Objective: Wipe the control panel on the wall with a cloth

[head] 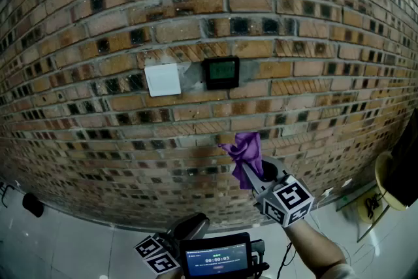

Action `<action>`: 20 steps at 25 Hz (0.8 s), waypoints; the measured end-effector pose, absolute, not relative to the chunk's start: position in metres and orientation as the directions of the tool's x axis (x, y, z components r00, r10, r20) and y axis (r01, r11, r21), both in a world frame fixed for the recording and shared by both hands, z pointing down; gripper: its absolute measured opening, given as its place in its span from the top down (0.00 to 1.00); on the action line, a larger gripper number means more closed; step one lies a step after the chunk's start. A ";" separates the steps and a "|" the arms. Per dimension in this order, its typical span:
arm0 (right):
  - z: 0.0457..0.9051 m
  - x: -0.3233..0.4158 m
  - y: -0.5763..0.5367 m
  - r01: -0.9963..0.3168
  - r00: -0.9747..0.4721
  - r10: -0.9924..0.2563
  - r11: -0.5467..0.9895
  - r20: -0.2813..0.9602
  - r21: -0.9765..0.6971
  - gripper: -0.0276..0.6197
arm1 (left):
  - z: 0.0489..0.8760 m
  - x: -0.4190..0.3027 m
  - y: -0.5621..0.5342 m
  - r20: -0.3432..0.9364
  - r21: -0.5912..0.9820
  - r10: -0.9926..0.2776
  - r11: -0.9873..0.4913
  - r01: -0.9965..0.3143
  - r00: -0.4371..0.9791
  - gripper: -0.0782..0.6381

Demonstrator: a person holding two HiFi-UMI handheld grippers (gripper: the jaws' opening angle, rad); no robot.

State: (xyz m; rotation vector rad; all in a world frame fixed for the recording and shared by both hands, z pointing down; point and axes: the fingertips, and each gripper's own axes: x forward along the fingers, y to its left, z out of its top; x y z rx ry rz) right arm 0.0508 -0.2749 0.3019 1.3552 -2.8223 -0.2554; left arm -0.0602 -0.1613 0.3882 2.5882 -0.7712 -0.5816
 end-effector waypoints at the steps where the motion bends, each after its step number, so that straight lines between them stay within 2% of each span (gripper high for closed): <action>1: 0.295 0.047 -0.277 -0.770 -0.633 -0.770 0.617 -0.076 0.163 0.84 | 0.388 -0.060 -0.161 -0.278 0.461 -0.583 -0.778 -0.426 0.763 0.81; 20: 0.198 -0.008 -0.323 -0.721 -0.682 -0.712 0.615 -0.166 0.319 0.84 | 0.377 -0.074 -0.158 -0.289 0.448 -0.610 -0.767 -0.459 0.737 0.82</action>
